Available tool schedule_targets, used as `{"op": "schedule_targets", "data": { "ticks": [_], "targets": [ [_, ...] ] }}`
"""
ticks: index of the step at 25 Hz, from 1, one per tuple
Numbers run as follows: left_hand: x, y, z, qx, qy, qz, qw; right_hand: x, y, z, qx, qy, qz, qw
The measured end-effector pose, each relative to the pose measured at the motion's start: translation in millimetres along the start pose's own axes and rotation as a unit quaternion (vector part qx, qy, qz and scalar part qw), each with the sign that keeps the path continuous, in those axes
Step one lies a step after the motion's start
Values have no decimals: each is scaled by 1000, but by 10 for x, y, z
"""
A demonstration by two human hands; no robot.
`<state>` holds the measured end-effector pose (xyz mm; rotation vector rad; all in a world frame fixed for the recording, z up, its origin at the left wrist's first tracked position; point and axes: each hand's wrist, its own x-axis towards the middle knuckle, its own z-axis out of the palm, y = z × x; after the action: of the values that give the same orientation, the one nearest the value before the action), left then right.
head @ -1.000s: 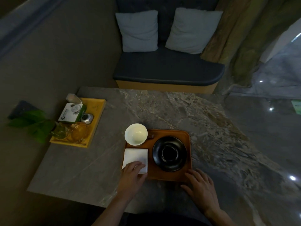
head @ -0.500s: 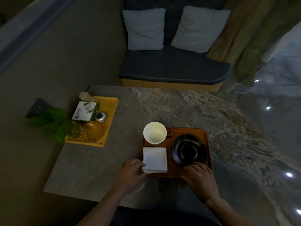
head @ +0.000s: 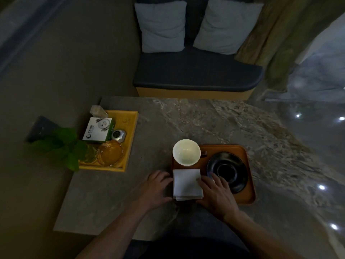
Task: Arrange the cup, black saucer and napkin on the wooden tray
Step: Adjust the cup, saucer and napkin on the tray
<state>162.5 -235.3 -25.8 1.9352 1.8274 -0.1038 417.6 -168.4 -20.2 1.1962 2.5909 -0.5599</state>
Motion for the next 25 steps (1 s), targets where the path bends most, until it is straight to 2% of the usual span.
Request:
{"op": "schedule_targets", "data": {
  "ticks": [7,12,25],
  "targets": [
    [163,-23,48,20,-38,14,999,249,57,66,-23,-81,12,996],
    [215,-11,77,22,-53,22,998,341,93,36,-28,-80,10,996],
    [294,-25,187,-17,9,54,998,345,152,81,-24,-58,6,998]
  ]
}}
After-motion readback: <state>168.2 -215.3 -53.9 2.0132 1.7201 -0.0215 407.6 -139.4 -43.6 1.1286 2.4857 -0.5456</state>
